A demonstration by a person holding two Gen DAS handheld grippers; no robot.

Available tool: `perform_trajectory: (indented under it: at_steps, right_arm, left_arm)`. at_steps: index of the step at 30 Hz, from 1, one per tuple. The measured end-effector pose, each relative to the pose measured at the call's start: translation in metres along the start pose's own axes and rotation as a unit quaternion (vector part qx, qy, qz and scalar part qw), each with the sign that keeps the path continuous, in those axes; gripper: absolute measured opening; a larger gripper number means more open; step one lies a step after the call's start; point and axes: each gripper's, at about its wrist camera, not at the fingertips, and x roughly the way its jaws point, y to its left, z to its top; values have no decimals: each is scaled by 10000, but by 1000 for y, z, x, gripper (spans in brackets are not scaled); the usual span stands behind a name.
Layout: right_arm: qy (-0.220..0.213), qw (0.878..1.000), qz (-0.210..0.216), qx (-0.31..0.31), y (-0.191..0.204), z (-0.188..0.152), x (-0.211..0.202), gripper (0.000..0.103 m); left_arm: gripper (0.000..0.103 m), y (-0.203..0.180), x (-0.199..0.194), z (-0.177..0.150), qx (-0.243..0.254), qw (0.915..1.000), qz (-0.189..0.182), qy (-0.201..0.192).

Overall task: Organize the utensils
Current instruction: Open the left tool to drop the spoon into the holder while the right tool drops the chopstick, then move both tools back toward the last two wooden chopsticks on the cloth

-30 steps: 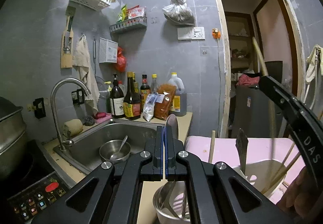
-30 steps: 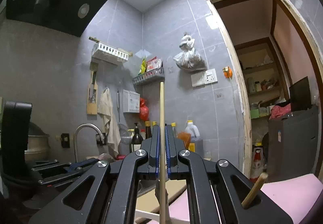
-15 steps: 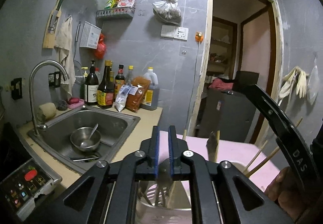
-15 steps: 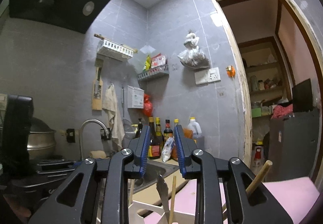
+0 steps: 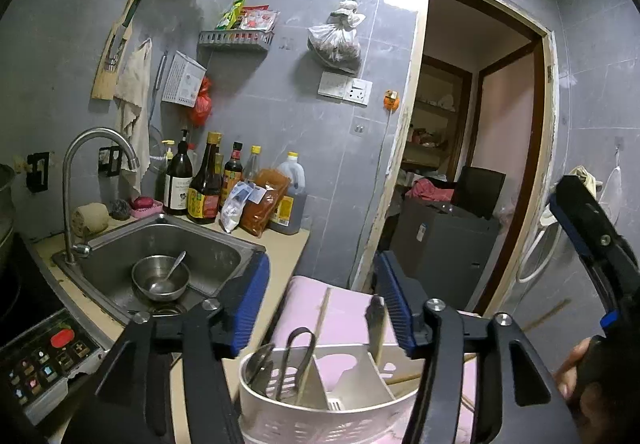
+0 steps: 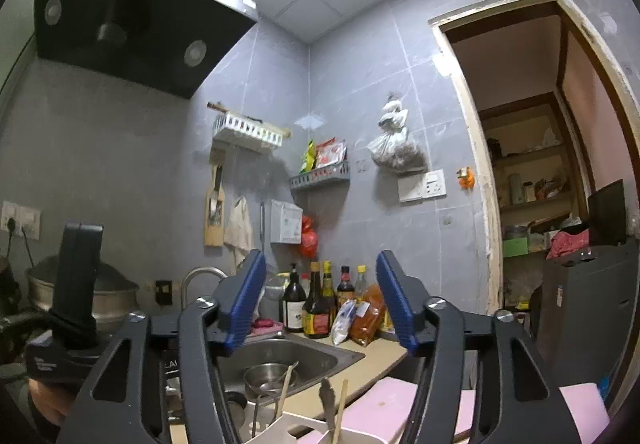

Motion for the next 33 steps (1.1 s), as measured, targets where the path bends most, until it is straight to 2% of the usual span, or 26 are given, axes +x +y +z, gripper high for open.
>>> perform_trajectory:
  at_steps: [4, 9, 13, 23, 33]
  right_arm:
    - [24, 9998, -221, -16, -11, 9, -14, 75]
    - [82, 9978, -649, -127, -32, 16, -40, 89]
    - [79, 9945, -991, -325, -46, 19, -62, 102]
    - [455, 9823, -1688, -678, -85, 6, -116, 103]
    - [1709, 9617, -2055, -613, -125, -35, -144, 103]
  left_arm:
    - [66, -13, -6, 1, 24, 10000, -79, -14]
    - [87, -38, -14, -3, 137, 9996, -211, -115]
    - [93, -61, -16, -11, 256, 9990, -344, -142]
    - [98, -113, -12, -46, 390, 9966, -726, 27]
    - [98, -138, 5, -93, 554, 9928, -753, 744]
